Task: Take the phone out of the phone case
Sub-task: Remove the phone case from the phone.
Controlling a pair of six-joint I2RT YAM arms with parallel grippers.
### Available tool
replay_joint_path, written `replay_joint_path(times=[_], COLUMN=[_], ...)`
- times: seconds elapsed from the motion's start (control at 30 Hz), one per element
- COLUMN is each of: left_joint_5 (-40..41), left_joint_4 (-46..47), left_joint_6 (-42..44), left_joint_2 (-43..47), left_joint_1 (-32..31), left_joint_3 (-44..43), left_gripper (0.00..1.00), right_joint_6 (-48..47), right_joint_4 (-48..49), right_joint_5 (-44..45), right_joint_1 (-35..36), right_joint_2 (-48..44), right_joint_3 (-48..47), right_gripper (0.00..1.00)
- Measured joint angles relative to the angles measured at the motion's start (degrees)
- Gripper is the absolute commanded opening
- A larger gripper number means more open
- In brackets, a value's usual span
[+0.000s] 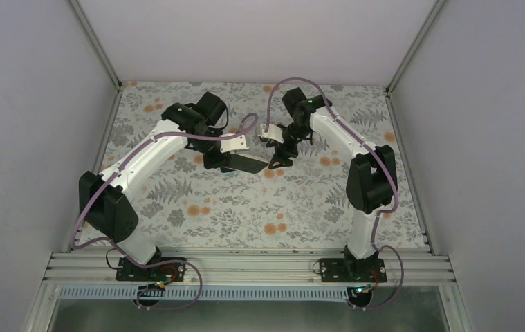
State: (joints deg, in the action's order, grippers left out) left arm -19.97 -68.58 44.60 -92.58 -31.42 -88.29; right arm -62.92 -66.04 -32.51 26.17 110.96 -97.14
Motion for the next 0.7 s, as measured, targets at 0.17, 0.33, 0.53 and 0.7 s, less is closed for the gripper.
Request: replay_joint_path(times=[0.17, 0.33, 0.53, 0.7], left_joint_5=[0.0, 0.3, 1.2, 1.8], left_joint_4=[0.0, -0.2, -0.3, 0.1], left_joint_6=[-0.3, -0.4, -1.3, -2.1], left_joint_2=[0.0, 0.0, 0.0, 0.0], left_joint_1=[0.0, -0.2, -0.4, -0.5], left_joint_3=[0.0, -0.3, -0.5, -1.0], left_gripper=[0.02, 0.02, 0.02, 0.02], right_joint_6=[0.2, 0.6, 1.7, 2.6], right_joint_4=[0.1, 0.5, 0.5, 0.4], right_joint_5=[0.1, 0.3, 2.0, 3.1], right_joint_1=[0.0, 0.0, 0.0, 0.0], right_joint_2=[0.0, 0.0, 1.3, 1.9], right_joint_3=[0.0, 0.0, -2.2, -4.0], right_gripper=[0.88, 0.88, 0.87, 0.88])
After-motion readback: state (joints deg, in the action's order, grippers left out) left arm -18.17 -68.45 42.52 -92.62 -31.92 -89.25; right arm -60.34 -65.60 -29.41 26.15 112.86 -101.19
